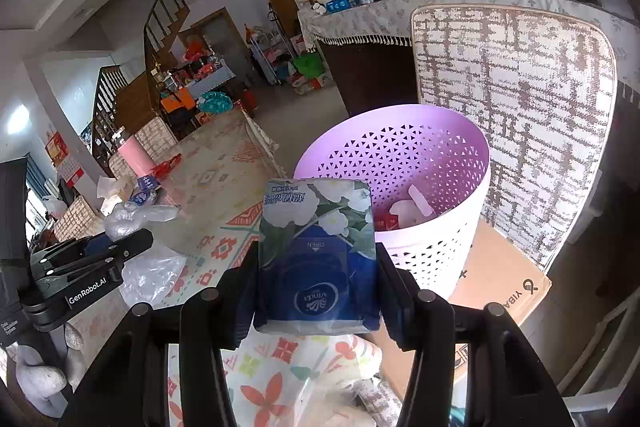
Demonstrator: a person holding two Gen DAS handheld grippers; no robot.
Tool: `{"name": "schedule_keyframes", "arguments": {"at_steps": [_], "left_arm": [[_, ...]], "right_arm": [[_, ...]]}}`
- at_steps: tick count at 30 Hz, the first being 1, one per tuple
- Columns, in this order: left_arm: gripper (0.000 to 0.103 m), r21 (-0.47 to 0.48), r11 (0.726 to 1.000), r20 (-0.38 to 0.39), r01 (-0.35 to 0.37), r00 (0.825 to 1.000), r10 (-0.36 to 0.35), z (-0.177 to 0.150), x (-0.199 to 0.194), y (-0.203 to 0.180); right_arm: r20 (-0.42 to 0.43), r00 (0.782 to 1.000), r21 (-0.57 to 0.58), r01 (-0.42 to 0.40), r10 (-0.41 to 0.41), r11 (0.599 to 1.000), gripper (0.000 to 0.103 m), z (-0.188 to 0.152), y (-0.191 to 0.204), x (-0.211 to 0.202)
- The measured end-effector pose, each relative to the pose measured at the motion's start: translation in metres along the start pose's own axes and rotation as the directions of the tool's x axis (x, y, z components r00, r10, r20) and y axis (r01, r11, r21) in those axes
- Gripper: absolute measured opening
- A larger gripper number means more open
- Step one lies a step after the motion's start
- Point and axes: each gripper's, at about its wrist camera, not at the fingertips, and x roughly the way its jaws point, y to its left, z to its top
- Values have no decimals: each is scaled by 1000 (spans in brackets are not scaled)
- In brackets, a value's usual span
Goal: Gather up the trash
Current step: 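Hold the clear bag and Vinda tissue pack above the pink wastebasket opening, then open both tools to drop the bag and tissue pack into the wastebasket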
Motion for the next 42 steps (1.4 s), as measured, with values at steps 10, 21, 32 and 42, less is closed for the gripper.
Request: {"name": "schedule_keyframes", "arguments": {"at_steps": [10,21,32,42], "left_arm": [[38,12,1000,-17,9,1000,-9,1,6,-6],[38,31,999,-43,37,998,-35,19,31,-18],[38,55,993,-21,107,994,-106,58,41,-39],[38,115,965,-2,237,971,-239,107,57,-83]], "right_arm": [[-10,1000,8,6,-6,1000,57,4,-7,7],[-18,1000,23,23,-23,999,57,13,-23,20],[26,997,5,74,-74,997,57,44,-36,26],[44,990,-17,134,-133,991,58,70,-48,38]]}}
